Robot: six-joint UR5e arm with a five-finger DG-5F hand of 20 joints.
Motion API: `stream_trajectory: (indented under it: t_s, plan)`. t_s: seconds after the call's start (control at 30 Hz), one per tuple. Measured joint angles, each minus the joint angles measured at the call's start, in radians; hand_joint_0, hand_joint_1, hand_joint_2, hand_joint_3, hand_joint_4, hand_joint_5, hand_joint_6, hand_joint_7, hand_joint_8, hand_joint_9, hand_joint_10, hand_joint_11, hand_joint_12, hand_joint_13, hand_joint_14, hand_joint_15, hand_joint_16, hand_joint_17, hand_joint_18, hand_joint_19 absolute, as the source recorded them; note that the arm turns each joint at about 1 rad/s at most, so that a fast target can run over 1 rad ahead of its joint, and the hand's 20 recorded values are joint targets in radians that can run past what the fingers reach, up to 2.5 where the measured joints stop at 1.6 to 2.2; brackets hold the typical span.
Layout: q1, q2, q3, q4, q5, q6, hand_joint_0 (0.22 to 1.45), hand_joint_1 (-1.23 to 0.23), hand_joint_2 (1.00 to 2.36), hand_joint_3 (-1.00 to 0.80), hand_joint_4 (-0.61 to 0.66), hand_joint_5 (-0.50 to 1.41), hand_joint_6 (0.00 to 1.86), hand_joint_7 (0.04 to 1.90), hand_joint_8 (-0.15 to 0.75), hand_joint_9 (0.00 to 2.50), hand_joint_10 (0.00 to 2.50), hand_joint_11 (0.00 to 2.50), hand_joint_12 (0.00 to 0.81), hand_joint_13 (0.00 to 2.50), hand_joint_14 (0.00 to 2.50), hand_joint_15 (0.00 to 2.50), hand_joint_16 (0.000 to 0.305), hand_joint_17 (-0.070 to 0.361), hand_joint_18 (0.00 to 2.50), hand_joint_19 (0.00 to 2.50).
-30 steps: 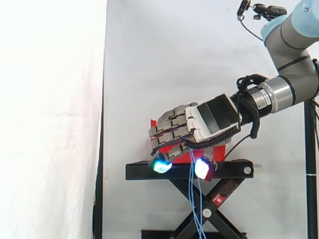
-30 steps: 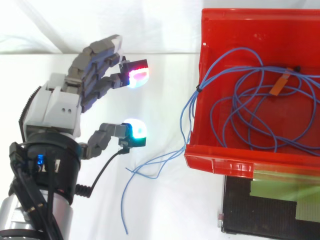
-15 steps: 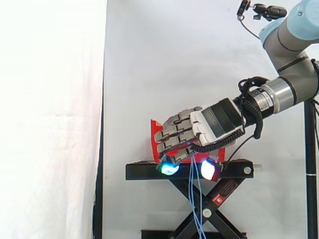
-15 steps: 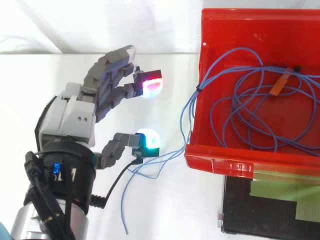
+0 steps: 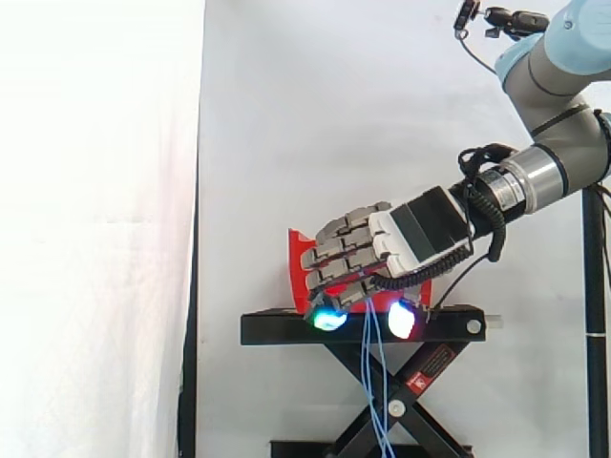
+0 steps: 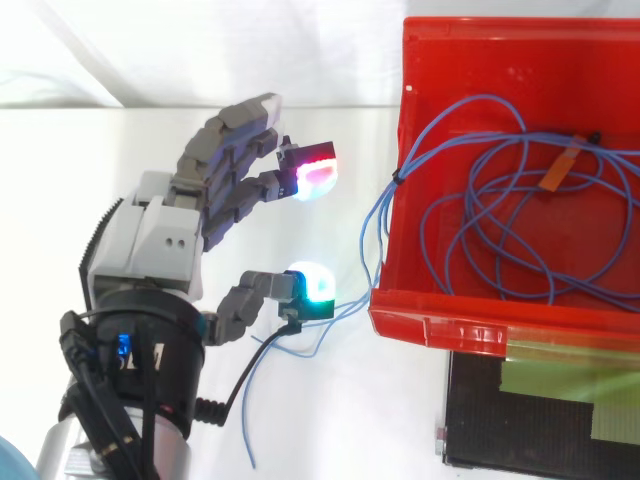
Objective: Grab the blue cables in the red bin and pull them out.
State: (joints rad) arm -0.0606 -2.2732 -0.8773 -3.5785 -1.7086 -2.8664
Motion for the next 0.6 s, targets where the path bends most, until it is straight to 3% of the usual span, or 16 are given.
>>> stream_trajectory:
  t_s: [0.27, 0.6]
  plan:
    - [-0.009, 0.000, -0.003, 0.015, -0.002, -0.013, 0.80, -0.80, 1.00, -1.00, 0.34, 0.68, 0.01, 0.59, 0.260, 0.46, 0.01, 0.38, 0.332, 0.32, 0.01, 0.35, 0.044, 0.098, 0.32, 0.57]
    - [-0.021, 0.000, -0.037, 0.070, -0.024, -0.014, 0.80, -0.80, 1.00, -1.00, 0.34, 0.68, 0.01, 0.59, 0.260, 0.47, 0.01, 0.38, 0.332, 0.32, 0.01, 0.36, 0.044, 0.098, 0.32, 0.57]
